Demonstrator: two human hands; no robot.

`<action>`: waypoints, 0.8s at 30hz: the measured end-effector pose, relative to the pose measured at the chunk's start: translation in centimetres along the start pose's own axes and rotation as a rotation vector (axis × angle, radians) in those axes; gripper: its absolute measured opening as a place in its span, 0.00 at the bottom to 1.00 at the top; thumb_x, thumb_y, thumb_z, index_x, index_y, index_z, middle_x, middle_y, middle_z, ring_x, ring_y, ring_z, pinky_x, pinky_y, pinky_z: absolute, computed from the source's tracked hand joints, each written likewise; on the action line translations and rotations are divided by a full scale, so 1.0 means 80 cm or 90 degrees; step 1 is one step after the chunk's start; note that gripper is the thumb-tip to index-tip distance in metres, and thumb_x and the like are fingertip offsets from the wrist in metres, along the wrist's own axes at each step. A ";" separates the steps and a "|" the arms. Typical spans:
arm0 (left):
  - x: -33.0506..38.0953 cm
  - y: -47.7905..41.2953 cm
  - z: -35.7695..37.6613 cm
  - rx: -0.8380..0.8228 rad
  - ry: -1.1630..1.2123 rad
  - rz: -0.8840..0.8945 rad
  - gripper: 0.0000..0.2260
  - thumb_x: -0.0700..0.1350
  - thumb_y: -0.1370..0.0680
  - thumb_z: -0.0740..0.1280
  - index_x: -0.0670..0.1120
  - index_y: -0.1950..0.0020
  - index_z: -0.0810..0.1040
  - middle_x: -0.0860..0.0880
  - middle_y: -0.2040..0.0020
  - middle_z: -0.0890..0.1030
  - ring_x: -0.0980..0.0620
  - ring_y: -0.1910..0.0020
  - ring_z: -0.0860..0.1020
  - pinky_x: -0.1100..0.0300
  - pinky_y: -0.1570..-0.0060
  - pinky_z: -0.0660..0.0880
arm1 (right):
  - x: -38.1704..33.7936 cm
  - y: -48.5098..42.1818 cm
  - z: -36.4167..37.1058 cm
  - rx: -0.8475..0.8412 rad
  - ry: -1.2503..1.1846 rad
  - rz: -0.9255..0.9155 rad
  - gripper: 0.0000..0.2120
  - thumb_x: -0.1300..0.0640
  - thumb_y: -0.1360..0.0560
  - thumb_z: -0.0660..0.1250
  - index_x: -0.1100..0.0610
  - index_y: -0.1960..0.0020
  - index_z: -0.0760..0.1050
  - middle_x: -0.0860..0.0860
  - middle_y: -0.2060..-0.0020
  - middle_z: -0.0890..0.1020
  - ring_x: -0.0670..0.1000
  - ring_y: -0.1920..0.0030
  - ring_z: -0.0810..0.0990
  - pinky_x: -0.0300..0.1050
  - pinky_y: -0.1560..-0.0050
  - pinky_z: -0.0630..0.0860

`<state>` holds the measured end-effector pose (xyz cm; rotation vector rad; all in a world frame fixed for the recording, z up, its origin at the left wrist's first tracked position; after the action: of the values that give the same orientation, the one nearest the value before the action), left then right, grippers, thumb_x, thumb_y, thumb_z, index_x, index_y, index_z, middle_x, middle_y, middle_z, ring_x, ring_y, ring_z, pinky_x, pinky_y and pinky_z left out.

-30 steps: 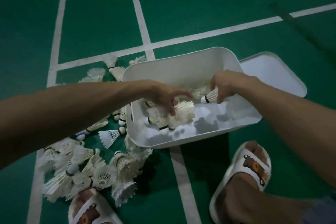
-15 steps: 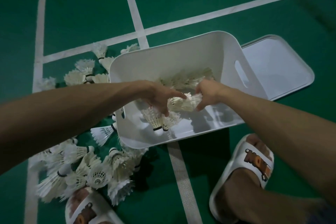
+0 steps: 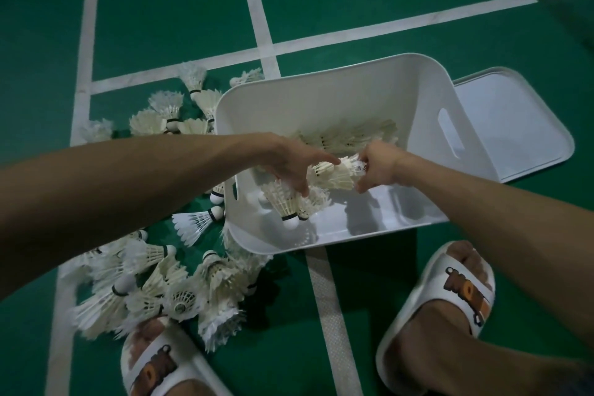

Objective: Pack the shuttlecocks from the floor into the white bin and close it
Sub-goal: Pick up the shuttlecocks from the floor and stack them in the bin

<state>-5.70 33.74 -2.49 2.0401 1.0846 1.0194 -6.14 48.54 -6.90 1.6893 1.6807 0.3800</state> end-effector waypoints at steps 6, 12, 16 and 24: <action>-0.008 0.003 -0.007 0.009 0.056 0.010 0.34 0.42 0.25 0.71 0.54 0.24 0.58 0.53 0.53 0.76 0.54 0.58 0.75 0.58 0.56 0.73 | 0.020 0.005 -0.021 -0.049 -0.037 0.022 0.12 0.59 0.34 0.80 0.62 0.66 0.78 0.51 0.72 0.83 0.50 0.68 0.84 0.38 0.68 0.78; 0.009 0.004 -0.036 0.110 0.207 0.038 0.29 0.41 0.26 0.72 0.50 0.28 0.63 0.46 0.48 0.78 0.51 0.56 0.78 0.59 0.56 0.78 | -0.017 0.055 -0.073 -0.125 -0.283 -0.083 0.37 0.58 0.42 0.79 0.56 0.35 0.71 0.56 0.46 0.81 0.54 0.50 0.83 0.42 0.53 0.80; 0.021 -0.001 -0.053 0.205 0.313 0.027 0.28 0.43 0.26 0.72 0.45 0.30 0.64 0.45 0.42 0.76 0.50 0.50 0.76 0.59 0.52 0.76 | -0.038 0.074 -0.071 -0.110 -0.248 -0.137 0.52 0.59 0.42 0.81 0.52 0.25 0.57 0.59 0.33 0.72 0.55 0.38 0.75 0.42 0.47 0.77; 0.021 -0.003 -0.049 0.210 0.388 0.048 0.27 0.45 0.27 0.73 0.45 0.30 0.67 0.46 0.47 0.79 0.50 0.53 0.79 0.61 0.58 0.76 | -0.017 0.075 -0.075 -0.023 -0.148 -0.154 0.45 0.57 0.36 0.80 0.46 0.27 0.59 0.58 0.42 0.75 0.55 0.48 0.77 0.42 0.53 0.75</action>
<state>-8.45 35.94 -0.10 2.0812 1.5751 1.6600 -5.70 49.48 1.63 1.4236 1.6679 0.0943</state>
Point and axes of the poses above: each hand's wrist, its own y-axis away from the middle knuckle, its own z-axis out of the palm, x = y × z, the point moved 6 cm from there along -y, towards the middle knuckle
